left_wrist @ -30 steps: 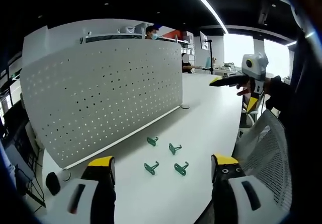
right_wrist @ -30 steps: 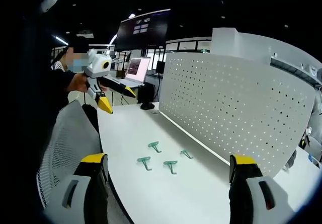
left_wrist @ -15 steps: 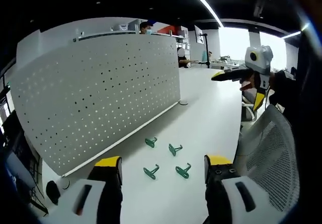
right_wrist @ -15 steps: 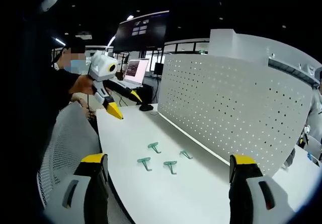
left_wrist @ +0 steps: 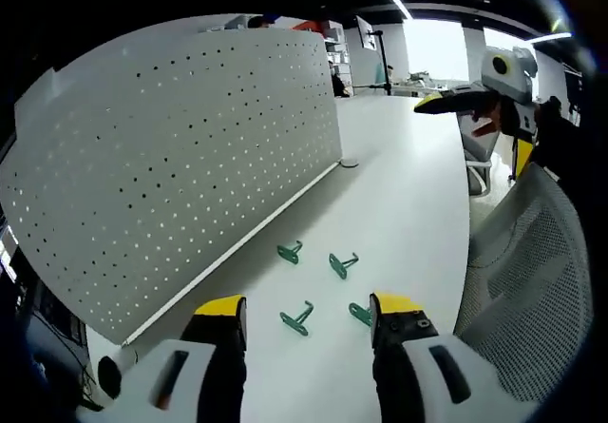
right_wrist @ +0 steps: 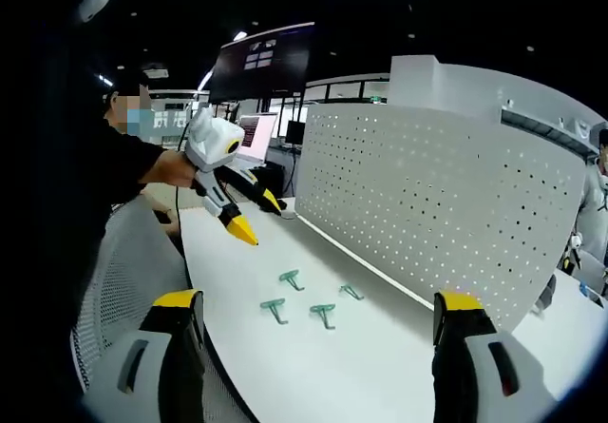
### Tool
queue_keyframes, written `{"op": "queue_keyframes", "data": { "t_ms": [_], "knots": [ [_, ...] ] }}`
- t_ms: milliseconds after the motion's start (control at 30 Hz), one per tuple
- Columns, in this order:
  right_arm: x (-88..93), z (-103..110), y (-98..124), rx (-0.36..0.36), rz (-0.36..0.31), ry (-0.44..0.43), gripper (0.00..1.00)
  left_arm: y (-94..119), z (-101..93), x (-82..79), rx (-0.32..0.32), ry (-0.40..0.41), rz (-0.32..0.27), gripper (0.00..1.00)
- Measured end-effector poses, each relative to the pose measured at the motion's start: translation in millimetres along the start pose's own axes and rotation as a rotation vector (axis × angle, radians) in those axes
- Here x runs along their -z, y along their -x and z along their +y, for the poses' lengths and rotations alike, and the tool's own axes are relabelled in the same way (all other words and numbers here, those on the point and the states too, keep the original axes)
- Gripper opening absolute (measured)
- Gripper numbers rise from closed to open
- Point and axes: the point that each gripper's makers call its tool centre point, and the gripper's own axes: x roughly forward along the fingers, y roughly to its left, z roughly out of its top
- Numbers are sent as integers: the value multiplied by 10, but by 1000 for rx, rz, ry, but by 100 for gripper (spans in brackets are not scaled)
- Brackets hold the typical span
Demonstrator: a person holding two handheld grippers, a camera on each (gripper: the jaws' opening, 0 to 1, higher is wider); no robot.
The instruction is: Insert the hook assembly into the mounting plate slot until the hook locks in place.
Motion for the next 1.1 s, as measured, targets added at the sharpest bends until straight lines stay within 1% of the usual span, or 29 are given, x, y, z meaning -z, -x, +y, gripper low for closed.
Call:
{"op": "queue_keyframes", "data": {
  "t_ms": [167, 267, 333, 500, 733, 867, 1100],
  "knots": [
    [2, 11, 0, 3, 2, -3, 98, -125, 1, 73, 9, -6, 36, 49],
    [-4, 6, -2, 6, 0, -6, 98, -214, 41, 150, 6, -3, 61, 45],
    [-6, 7, -8, 6, -1, -8, 98, -298, 84, 263, 0, 8, 102, 43],
    [1, 30, -34, -1, 0, -12, 98, -432, 123, 389, -9, 11, 137, 36],
    [12, 45, -57, -8, 6, -13, 98, -583, 162, 473, -20, 27, 161, 29],
    [15, 46, -69, -13, 10, -12, 98, -666, 209, 568, -43, 35, 188, 25],
    [39, 33, -79, -15, 17, -15, 98, -759, 203, 643, -44, 47, 204, 18]
  ]
}}
